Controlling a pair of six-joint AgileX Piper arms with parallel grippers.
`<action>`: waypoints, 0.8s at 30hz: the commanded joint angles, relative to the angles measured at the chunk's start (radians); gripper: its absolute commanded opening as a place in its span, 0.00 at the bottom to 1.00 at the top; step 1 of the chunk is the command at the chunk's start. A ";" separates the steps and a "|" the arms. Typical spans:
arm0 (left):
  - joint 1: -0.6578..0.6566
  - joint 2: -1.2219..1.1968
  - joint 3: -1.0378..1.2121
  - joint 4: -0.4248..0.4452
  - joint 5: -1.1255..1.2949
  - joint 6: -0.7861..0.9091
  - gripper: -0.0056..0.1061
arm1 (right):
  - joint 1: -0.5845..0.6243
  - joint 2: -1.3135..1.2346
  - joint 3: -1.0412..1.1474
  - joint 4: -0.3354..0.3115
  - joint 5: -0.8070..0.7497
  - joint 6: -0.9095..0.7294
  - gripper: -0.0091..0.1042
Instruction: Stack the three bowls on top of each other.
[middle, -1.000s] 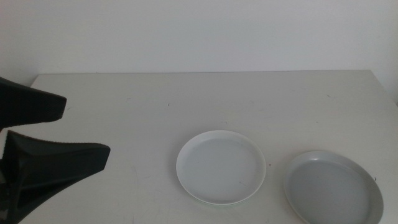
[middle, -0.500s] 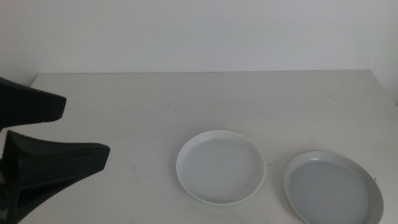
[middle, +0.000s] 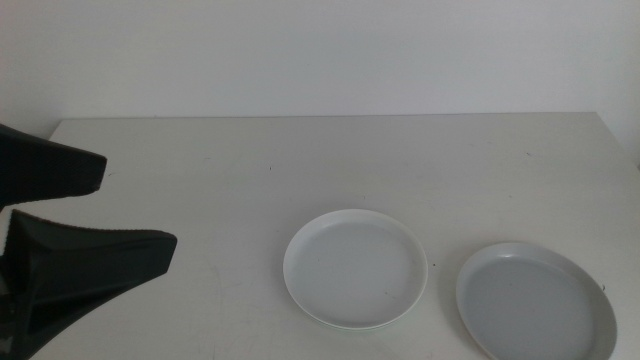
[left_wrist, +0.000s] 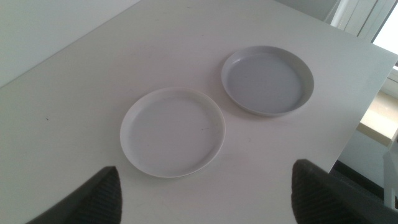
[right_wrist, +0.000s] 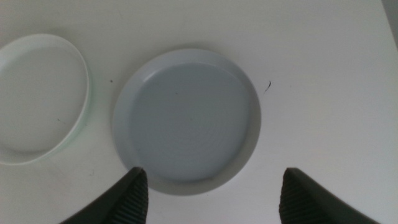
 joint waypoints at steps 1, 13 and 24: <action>-0.004 0.001 -0.031 -0.033 -0.064 -0.004 0.99 | -0.007 0.043 -0.034 -0.008 -0.040 -0.010 0.55; -0.004 0.001 -0.031 -0.033 -0.064 -0.004 0.99 | -0.009 0.388 -0.034 -0.038 -0.168 -0.038 0.55; -0.004 0.001 -0.031 -0.033 -0.064 -0.004 0.99 | -0.128 0.706 -0.105 0.057 -0.253 -0.189 0.53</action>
